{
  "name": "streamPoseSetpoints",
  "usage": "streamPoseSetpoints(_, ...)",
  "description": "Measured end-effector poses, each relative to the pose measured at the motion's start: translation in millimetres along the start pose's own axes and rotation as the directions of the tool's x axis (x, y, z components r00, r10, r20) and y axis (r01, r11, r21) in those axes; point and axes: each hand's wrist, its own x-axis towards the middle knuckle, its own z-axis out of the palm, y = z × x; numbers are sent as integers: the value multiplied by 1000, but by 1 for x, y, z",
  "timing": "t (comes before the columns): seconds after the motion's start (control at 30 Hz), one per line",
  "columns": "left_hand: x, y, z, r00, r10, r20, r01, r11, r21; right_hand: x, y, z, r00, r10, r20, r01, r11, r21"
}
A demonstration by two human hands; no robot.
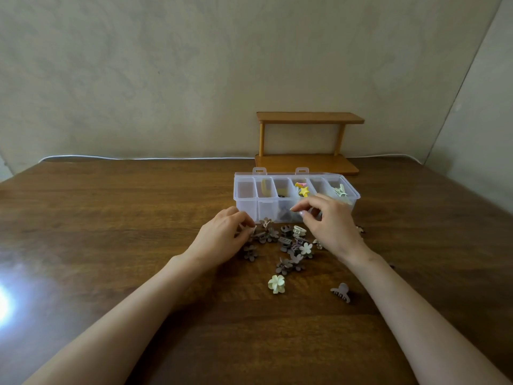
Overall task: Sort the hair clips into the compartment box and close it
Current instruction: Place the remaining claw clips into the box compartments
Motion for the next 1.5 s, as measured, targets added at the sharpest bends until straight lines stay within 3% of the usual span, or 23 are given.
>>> streamPoseSetpoints(0.23,2,-1,-4,998,-28,64,33,996,-82,-1,-4,-1,992,-32,126,28,999,33)
streamPoseSetpoints(0.43,2,11,6,999,-31,7,32,999,-15,-4,-14,10,949,-77,306,130,979,-155)
streamPoseSetpoints(0.6,3,13,9,998,-34,-44,34,999,-3,-6,-17,15,945,-86,316,168,956,-242)
streamPoseSetpoints(0.77,5,6,9,991,-62,-118,64,998,9,-7,-18,14,944,-100,313,169,964,-204)
streamPoseSetpoints(0.97,9,2,6,988,-146,-45,134,972,-192,-7,-21,10,940,-126,316,181,972,-148)
streamPoseSetpoints(1.13,8,4,2,989,-148,-7,144,972,-186,-8,-24,6,947,-130,294,164,982,-91)
streamPoseSetpoints(1.33,5,6,-17,984,-116,-137,95,984,-153,-8,-22,5,953,-112,282,125,992,-29)
streamPoseSetpoints(1.4,6,4,-22,988,-116,-103,103,986,-130,-7,-20,7,965,-99,243,95,995,27)
streamPoseSetpoints(1.5,7,0,-27,984,-153,94,162,983,-88,-6,-20,6,985,-60,159,40,991,129)
